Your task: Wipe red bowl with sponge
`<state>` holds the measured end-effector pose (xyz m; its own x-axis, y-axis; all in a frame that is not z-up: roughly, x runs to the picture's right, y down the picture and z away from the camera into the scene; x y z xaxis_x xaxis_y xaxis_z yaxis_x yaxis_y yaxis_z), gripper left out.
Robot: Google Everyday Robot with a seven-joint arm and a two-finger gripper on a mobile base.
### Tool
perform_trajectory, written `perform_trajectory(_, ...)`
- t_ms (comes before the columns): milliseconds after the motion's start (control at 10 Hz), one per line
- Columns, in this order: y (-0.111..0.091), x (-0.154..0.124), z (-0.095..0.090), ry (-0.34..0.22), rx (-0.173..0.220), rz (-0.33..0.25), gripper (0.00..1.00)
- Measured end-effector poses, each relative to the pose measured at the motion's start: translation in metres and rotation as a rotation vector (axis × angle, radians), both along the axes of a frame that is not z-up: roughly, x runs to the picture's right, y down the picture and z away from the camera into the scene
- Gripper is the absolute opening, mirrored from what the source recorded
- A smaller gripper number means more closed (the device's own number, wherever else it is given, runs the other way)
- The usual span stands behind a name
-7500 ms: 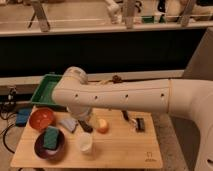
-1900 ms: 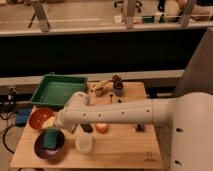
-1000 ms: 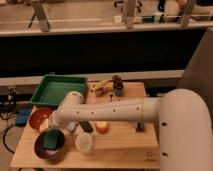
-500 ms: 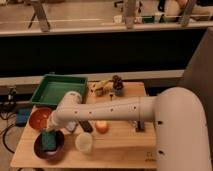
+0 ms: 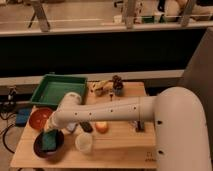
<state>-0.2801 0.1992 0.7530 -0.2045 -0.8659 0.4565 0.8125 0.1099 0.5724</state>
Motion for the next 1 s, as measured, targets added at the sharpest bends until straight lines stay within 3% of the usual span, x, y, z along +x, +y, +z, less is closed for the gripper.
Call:
perform_trajectory(400, 0.0020, -0.0005, 0.0001, -0.003, -0.001, 0.000, 0.50)
perform_trajectory(900, 0.0026, -0.0006, -0.0013, 0.000, 0.001, -0.001, 0.02)
perform_trajectory(1000, 0.0024, -0.0008, -0.0020, 0.000, 0.002, 0.000, 0.00)
